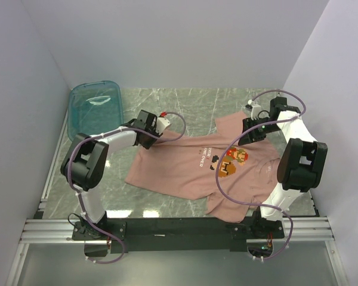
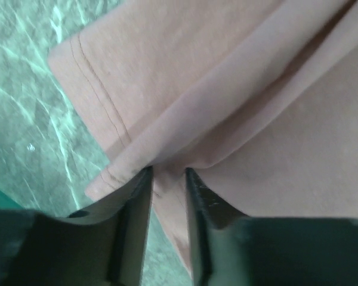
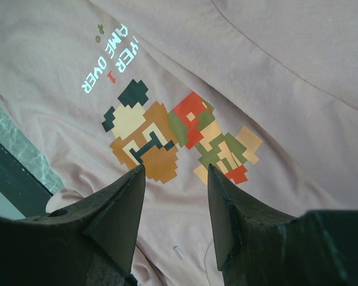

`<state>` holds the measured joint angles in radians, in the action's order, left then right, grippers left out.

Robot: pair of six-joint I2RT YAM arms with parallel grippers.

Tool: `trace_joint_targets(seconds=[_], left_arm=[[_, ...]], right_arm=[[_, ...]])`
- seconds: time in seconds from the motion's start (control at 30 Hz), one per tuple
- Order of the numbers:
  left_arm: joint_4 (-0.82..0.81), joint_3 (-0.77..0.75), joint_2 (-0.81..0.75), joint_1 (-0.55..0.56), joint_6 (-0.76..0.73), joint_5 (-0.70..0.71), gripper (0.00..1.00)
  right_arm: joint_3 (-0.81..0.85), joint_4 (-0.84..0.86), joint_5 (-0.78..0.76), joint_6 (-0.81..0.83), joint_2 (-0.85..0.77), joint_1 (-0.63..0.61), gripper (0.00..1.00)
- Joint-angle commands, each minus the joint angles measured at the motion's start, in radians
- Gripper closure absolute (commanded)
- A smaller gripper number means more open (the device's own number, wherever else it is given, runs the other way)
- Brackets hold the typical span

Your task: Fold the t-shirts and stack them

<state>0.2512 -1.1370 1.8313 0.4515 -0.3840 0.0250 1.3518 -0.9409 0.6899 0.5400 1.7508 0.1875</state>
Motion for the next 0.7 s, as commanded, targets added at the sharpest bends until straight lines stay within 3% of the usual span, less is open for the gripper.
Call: trace_joint_targets(seconds=[0.0,0.13,0.3,0.67], left_arm=[[-0.015,-0.055,0.039,0.003,-0.018,0.003,0.68],[-0.009,-0.06,0.062,0.003,-0.012,-0.007,0.78],[0.016,-0.07,0.037,0.003,0.007,-0.017,0.99],[0.066,0.035,-0.173,0.009,0.132,-0.198,0.99]], right_arm=[[0.007,0.013,0.017,0.008,-0.036,-0.002,0.47],[0.012,0.011,0.019,0.008,-0.042,-0.002,0.47],[-0.013,0.019,0.013,0.012,-0.053,-0.002,0.47],[-0.039,0.028,0.013,0.018,-0.07,-0.002,0.47]])
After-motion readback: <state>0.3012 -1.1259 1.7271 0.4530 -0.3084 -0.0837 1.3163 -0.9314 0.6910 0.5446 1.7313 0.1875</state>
